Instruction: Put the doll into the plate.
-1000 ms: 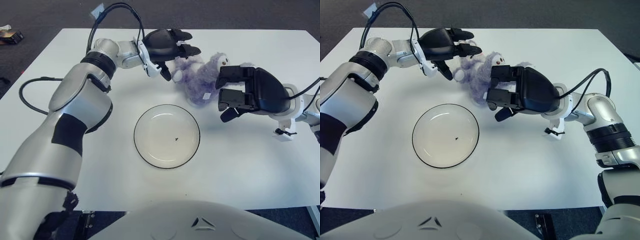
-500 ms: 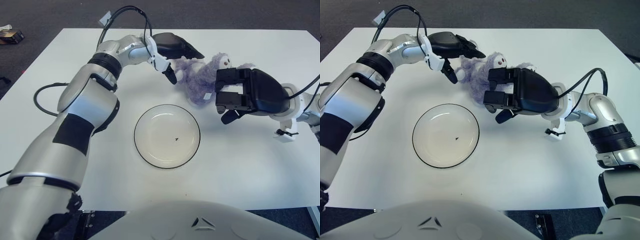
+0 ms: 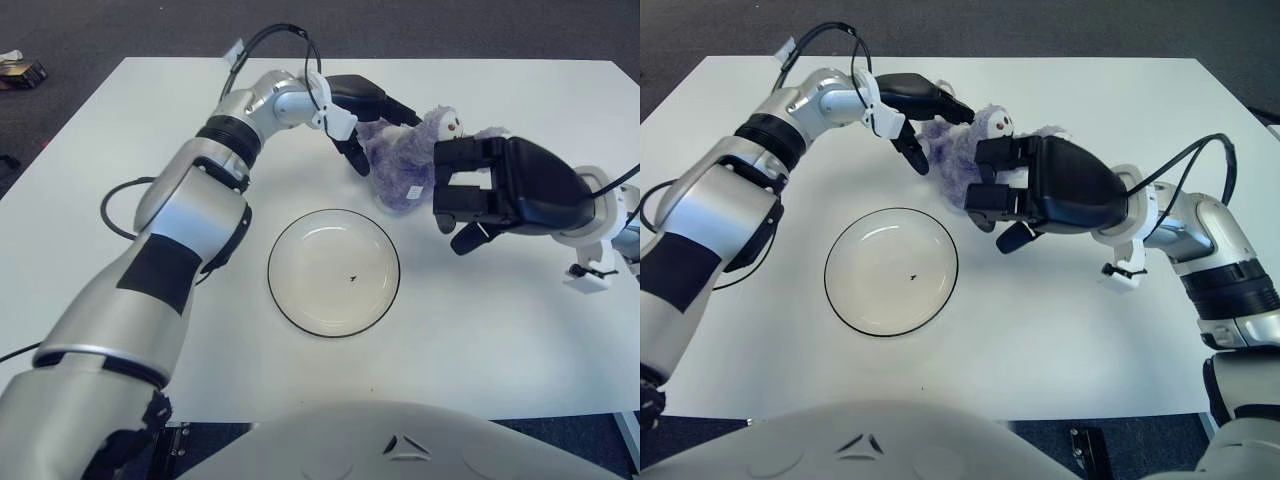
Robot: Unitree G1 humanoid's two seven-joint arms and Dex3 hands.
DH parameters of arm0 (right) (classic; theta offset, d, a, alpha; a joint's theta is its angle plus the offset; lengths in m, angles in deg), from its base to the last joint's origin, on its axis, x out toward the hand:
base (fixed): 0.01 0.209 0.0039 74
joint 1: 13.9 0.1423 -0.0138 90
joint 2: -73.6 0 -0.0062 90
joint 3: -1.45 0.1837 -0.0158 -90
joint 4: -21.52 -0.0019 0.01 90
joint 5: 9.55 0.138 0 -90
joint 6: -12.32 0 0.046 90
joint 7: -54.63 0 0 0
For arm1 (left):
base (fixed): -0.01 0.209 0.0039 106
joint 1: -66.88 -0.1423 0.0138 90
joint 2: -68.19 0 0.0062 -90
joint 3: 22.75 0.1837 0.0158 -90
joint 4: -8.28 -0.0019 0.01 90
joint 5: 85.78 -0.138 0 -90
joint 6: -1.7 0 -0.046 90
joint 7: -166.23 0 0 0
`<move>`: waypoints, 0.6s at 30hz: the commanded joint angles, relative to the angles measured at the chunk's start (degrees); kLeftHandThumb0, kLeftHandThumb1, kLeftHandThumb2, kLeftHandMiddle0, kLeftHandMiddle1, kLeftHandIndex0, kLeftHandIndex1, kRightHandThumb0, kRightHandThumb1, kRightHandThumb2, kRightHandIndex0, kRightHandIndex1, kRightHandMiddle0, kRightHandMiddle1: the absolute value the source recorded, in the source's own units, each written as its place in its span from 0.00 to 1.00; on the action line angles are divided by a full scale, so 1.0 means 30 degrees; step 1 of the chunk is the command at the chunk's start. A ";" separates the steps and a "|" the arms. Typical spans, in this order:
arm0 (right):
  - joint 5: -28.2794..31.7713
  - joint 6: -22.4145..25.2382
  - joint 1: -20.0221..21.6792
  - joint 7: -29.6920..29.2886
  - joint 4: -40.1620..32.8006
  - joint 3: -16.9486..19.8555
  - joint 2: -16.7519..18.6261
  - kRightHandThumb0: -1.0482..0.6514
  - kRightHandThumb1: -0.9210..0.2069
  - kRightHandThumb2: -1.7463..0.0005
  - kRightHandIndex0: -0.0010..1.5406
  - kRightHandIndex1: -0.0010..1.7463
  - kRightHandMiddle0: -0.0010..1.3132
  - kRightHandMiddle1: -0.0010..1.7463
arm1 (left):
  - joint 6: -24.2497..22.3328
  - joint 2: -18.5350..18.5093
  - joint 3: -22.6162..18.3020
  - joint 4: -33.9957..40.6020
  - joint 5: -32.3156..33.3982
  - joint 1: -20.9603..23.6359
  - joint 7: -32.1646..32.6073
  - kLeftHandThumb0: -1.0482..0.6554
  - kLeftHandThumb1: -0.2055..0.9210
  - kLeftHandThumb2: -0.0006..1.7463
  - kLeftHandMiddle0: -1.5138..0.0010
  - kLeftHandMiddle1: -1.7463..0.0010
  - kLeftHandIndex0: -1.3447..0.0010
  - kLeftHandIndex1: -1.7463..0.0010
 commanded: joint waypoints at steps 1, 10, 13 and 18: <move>0.2813 0.1508 0.0591 0.2707 -0.1628 -0.0964 -0.2140 0.61 0.45 0.40 0.44 0.74 0.37 1.00 | -0.1348 0.1154 0.0954 -0.0653 -0.1484 -0.0143 0.1880 0.27 0.94 0.00 0.68 1.00 0.69 1.00; 0.5743 0.3328 0.1066 0.6875 -0.2972 -0.1170 -0.2886 0.61 0.39 0.44 0.41 0.73 0.35 1.00 | -0.1216 0.1554 0.1657 -0.1237 -0.2680 -0.0339 0.4339 0.26 0.95 0.00 0.68 1.00 0.68 0.99; 0.6103 0.3463 0.0992 0.7546 -0.3053 -0.0942 -0.2634 0.61 0.39 0.44 0.41 0.73 0.35 1.00 | -0.1192 0.1565 0.1707 -0.1300 -0.2772 -0.0314 0.4509 0.26 0.95 0.00 0.68 1.00 0.68 0.99; 0.7800 0.3821 0.2072 1.0068 -0.2763 -0.2152 -0.2596 0.61 0.31 0.54 0.41 0.69 0.35 0.96 | -0.1083 0.1616 0.1908 -0.1257 -0.2901 -0.0222 0.4317 0.24 0.95 0.00 0.72 1.00 0.66 0.99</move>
